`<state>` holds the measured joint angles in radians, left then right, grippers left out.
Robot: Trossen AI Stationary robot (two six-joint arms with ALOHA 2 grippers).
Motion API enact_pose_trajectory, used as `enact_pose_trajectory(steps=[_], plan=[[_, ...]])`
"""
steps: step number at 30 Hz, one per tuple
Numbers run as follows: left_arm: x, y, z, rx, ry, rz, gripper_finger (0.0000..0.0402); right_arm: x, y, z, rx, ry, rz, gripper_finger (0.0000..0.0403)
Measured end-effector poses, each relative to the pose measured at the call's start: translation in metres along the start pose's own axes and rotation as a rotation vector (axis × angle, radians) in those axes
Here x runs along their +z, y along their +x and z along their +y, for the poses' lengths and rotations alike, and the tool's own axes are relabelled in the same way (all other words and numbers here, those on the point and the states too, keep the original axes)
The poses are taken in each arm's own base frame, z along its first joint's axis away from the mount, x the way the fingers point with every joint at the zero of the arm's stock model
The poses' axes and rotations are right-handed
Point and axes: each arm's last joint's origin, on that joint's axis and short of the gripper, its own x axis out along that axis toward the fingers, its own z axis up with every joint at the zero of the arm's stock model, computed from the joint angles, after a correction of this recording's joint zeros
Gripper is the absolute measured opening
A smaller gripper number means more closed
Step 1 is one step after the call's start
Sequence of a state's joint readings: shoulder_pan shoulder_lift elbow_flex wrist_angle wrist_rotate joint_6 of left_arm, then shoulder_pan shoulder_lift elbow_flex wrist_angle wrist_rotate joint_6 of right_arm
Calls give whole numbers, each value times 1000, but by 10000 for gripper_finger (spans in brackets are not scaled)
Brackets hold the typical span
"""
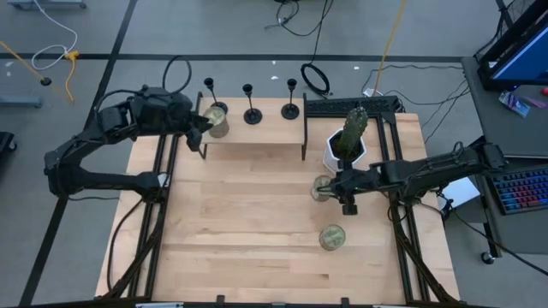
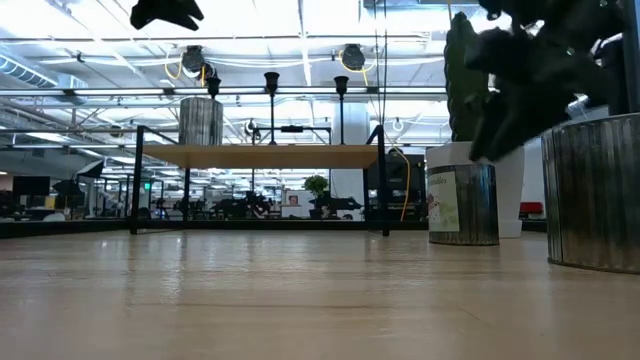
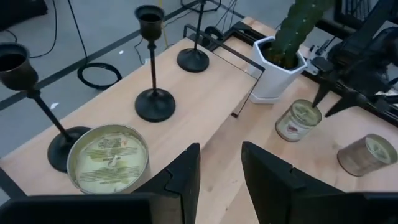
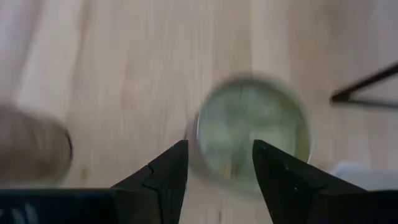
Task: Pick & Place candle stick holders
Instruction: Put the scented candle on the shelf
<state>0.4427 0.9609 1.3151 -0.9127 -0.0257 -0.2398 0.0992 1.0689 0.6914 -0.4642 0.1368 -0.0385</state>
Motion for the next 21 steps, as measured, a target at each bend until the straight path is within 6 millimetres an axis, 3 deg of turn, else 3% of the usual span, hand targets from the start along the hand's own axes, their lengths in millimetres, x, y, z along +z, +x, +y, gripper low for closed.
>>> enact_pose_trajectory(steps=[12, 16, 21], plan=[[0, 14, -4, -2, 13, 54, 124, -12, 13, 0, -60, -130, 98, 165], [0, 16, -4, -1, 14, 59, 124, -17, 15, 1, -54, -167, 121, 132], [0, 17, -4, 0, 15, 64, 124, -15, 15, 1, -55, -179, 107, 60]])
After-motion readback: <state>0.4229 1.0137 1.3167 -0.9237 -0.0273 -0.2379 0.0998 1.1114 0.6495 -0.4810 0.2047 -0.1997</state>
